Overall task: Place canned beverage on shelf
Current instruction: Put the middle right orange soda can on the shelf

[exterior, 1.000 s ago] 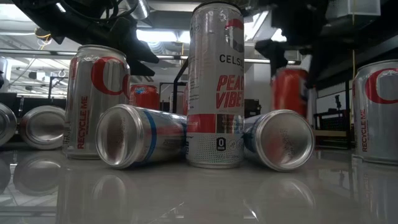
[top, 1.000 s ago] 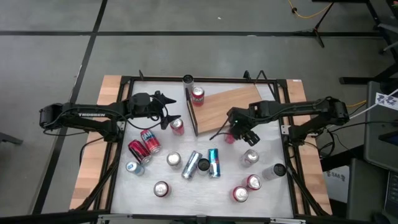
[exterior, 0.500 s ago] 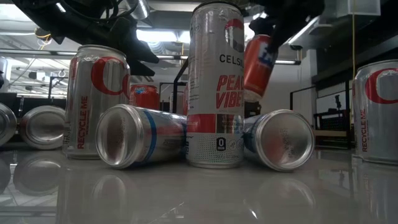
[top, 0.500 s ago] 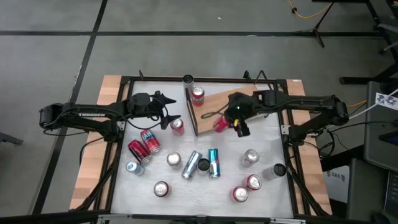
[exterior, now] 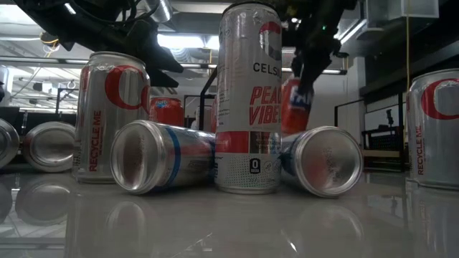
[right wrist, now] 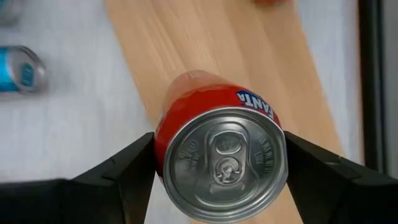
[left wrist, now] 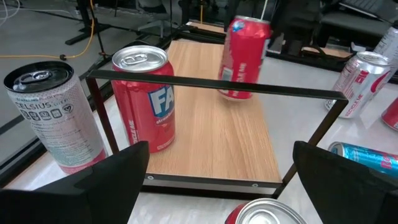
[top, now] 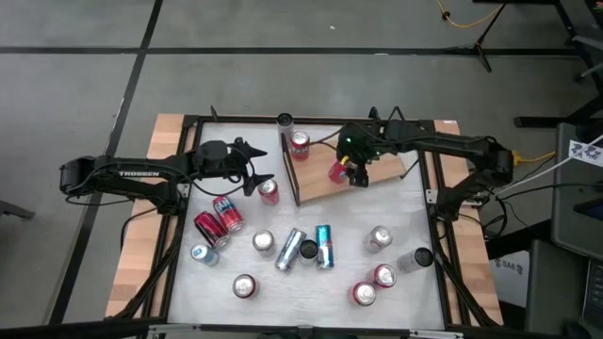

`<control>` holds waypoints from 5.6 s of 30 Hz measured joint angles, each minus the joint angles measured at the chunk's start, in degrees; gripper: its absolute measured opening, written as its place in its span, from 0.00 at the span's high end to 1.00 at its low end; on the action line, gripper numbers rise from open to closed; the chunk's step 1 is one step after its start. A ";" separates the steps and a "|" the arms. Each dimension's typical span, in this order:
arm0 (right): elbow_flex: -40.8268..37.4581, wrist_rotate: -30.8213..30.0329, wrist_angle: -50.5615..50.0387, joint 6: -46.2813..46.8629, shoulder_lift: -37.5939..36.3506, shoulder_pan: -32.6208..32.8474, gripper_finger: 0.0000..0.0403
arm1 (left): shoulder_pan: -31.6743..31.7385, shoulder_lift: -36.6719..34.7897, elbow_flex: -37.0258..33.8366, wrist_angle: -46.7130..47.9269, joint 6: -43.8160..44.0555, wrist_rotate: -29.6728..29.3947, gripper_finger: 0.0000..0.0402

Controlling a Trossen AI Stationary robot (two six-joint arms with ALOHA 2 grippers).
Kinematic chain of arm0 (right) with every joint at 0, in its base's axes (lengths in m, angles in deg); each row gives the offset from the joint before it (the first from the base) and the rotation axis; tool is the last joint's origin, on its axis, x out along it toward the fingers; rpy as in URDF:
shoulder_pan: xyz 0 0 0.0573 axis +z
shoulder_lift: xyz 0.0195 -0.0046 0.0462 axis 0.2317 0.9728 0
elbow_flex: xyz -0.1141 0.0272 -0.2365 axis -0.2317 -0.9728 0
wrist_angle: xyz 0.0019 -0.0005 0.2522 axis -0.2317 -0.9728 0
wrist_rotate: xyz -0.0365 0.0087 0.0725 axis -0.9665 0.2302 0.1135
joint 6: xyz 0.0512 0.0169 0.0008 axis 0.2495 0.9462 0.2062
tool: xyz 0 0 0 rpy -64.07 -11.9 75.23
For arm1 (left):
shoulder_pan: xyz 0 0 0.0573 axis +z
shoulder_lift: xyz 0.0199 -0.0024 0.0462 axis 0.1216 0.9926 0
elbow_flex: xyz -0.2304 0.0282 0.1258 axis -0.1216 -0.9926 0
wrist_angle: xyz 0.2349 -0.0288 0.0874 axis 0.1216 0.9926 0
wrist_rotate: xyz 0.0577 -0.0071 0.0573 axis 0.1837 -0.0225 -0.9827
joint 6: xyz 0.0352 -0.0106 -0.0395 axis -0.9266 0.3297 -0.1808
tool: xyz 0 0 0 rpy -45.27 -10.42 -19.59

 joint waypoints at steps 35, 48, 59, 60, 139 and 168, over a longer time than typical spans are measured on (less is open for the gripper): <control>0.02 0.33 0.51 1.08 1.82 -2.18 0.23 | 0.00 0.02 0.00 0.02 -0.42 -0.01 0.03; -0.13 0.29 0.53 1.08 1.94 -2.18 0.02 | 0.02 0.00 0.00 0.02 -0.42 -0.01 0.03; -0.04 -0.34 -4.62 -0.55 -1.21 -2.18 0.03 | 0.01 0.01 0.00 0.00 -0.42 0.00 0.03; -0.04 -0.34 -5.27 -0.65 -1.78 -2.18 0.03 | 0.00 0.02 0.00 -0.03 -0.42 -0.02 0.03; -23.56 9.82 55.68 17.59 2.47 -2.14 0.03 | 0.00 0.02 0.00 -0.11 -0.42 -0.01 0.03; -12.57 8.49 40.32 5.33 -3.17 -2.14 0.03 | 0.02 0.02 0.00 -0.11 -0.42 0.00 0.03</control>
